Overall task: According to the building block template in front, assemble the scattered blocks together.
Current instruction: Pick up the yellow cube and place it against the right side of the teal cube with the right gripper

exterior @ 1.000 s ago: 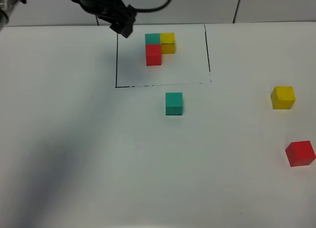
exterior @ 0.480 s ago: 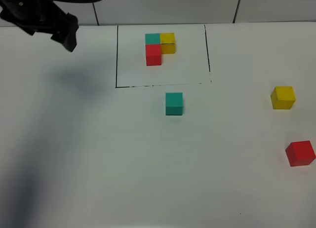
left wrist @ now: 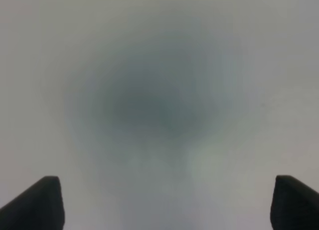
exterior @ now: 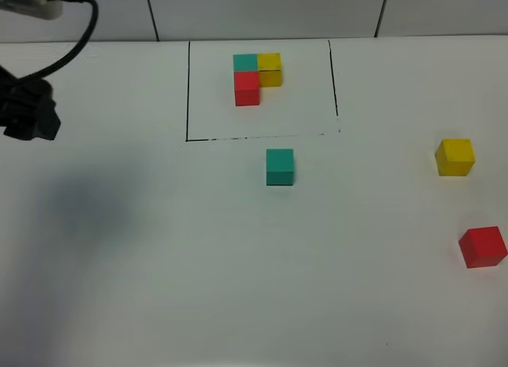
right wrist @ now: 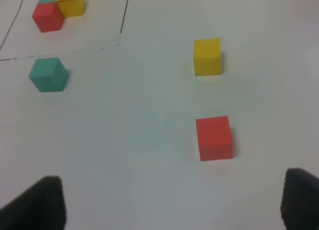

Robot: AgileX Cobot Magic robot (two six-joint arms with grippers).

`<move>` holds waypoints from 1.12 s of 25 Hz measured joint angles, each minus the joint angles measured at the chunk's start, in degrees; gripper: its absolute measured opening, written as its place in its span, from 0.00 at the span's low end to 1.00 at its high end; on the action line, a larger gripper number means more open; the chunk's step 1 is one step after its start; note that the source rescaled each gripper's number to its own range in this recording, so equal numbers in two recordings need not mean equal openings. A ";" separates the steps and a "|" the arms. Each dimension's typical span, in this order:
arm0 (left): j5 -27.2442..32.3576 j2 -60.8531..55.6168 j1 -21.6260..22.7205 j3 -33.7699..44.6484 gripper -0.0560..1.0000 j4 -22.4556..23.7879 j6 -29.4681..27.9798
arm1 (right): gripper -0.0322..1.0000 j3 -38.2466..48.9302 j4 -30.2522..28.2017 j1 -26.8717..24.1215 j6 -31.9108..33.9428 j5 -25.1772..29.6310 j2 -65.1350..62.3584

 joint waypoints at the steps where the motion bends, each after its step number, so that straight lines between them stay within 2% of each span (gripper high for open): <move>1: -1.15 -2.67 0.00 1.86 0.81 0.40 -1.26 | 0.76 0.00 0.00 0.00 0.00 0.00 0.00; 6: -5.93 -17.60 0.00 11.54 0.81 3.02 -6.40 | 0.76 0.00 0.00 0.00 0.05 0.00 0.00; 12: -6.58 -33.09 0.00 20.97 0.80 3.04 -8.82 | 0.76 0.00 0.00 0.00 0.05 0.00 0.00; 21: -4.60 -53.90 0.00 34.36 0.77 -0.52 -8.98 | 0.76 0.00 0.00 0.00 0.05 0.00 0.00; 28: -1.79 -69.40 0.00 40.27 0.74 -3.96 -7.88 | 0.76 0.00 0.00 0.00 0.05 0.00 0.00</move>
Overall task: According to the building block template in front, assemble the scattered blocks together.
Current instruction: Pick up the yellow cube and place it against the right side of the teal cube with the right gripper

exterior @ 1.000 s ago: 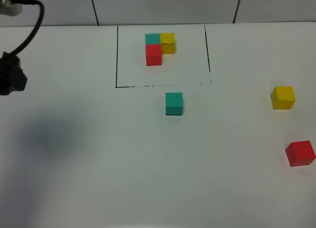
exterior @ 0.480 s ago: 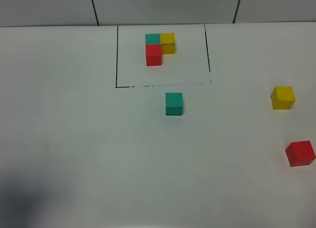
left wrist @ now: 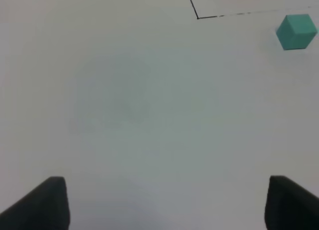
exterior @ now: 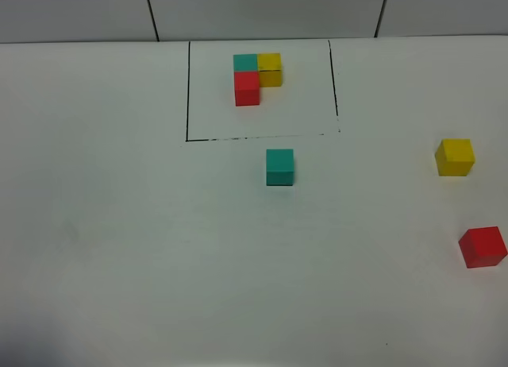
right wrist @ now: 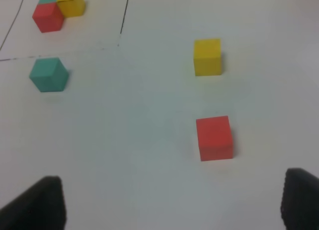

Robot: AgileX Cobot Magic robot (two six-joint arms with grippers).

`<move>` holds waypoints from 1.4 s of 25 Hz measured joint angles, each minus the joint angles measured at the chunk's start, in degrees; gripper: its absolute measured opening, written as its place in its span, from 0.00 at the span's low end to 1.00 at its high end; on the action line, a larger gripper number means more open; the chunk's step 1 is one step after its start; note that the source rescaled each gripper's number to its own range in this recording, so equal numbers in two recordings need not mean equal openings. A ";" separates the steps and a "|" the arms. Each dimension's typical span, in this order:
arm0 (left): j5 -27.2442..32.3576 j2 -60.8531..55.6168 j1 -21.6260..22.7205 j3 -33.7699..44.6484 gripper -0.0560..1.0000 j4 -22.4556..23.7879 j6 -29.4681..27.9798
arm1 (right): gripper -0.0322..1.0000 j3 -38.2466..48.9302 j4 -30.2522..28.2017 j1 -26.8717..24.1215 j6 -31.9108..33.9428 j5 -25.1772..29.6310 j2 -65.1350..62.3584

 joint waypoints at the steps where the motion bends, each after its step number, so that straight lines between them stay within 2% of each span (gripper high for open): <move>1: 0.53 -1.82 0.00 0.62 0.73 -0.20 0.44 | 0.76 0.00 0.00 0.00 0.00 0.00 0.00; 5: 1.74 -7.61 0.00 1.16 0.73 -1.21 2.56 | 0.76 0.00 0.00 0.00 0.00 0.00 0.00; 9: 2.73 -7.86 0.00 1.96 0.73 -2.60 3.46 | 0.76 0.00 0.00 0.00 0.00 0.00 0.00; 21: 2.73 -7.86 0.21 2.02 0.73 -2.80 3.68 | 0.76 0.00 0.00 0.00 0.17 0.00 0.00; 24: 2.73 -7.86 1.94 2.02 0.73 -2.83 3.68 | 0.76 0.00 0.00 0.00 0.17 0.00 0.00; 29: 2.73 -7.86 7.60 2.02 0.73 -2.83 3.68 | 0.76 0.00 0.00 0.00 0.17 0.00 0.00; 35: 2.73 -7.86 8.45 2.02 0.72 -2.83 3.68 | 0.76 0.00 0.00 0.00 0.17 0.00 0.00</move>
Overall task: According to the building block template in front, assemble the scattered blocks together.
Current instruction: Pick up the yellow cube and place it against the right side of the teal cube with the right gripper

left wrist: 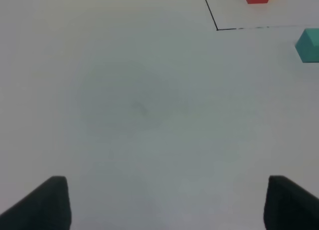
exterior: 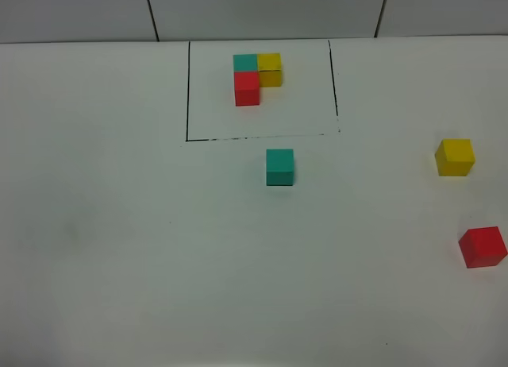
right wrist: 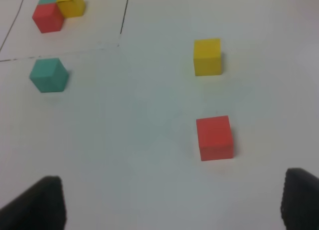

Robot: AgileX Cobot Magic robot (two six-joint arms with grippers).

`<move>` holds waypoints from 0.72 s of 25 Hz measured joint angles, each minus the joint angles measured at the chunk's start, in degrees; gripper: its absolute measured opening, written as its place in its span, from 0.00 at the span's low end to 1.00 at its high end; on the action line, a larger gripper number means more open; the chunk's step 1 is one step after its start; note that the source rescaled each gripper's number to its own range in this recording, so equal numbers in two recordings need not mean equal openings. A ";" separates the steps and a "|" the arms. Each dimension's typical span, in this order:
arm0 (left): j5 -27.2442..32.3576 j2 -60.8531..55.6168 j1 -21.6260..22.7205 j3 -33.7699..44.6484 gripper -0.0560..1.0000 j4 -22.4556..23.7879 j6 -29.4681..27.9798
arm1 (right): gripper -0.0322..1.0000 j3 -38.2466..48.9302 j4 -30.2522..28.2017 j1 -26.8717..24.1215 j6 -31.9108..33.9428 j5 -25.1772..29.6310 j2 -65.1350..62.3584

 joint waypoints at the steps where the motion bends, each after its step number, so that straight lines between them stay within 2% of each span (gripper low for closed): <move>1: 0.00 0.00 0.00 0.00 0.72 0.00 0.00 | 0.76 0.00 0.00 0.00 0.00 0.00 0.00; 18: 0.00 0.00 0.00 0.00 0.72 0.00 0.00 | 0.76 0.00 0.00 0.00 0.05 0.00 0.00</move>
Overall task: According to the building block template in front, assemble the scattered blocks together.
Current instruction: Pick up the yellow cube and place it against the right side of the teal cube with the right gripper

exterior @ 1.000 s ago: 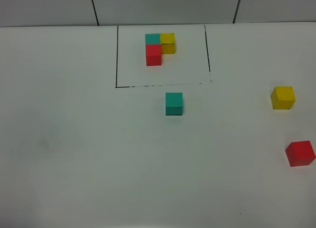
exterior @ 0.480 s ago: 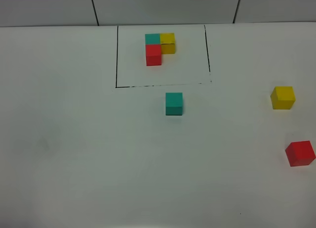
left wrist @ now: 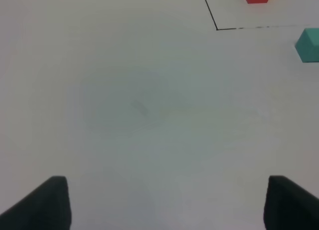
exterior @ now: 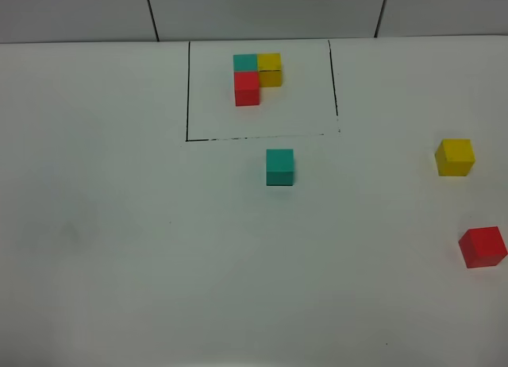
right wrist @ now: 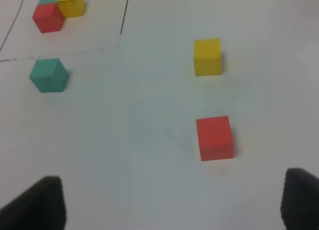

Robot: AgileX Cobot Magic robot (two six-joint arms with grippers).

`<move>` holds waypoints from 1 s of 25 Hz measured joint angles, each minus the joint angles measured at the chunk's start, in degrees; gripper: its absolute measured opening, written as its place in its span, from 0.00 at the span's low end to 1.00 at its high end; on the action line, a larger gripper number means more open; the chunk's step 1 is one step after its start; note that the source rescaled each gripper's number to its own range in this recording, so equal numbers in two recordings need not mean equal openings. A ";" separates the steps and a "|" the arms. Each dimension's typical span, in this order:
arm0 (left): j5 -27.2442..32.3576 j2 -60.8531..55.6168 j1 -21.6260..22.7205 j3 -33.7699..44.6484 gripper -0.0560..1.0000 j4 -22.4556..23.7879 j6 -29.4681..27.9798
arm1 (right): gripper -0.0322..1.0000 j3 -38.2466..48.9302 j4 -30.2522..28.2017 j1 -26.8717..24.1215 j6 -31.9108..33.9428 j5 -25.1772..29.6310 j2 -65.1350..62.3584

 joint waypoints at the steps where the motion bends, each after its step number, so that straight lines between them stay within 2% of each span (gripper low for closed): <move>1: 0.00 0.00 0.00 0.00 0.72 0.00 0.00 | 0.76 0.00 0.00 0.00 0.00 0.00 0.00; 19: 0.00 0.00 0.00 0.00 0.72 0.00 0.00 | 0.76 0.00 0.00 0.00 -0.10 0.00 0.13; 21: 0.00 0.00 0.00 0.00 0.72 0.00 0.00 | 0.78 0.00 0.00 0.00 -0.20 0.00 1.35; 25: 0.00 0.00 0.00 0.00 0.72 0.00 0.00 | 0.89 -1.32 0.00 0.00 -1.54 0.00 9.09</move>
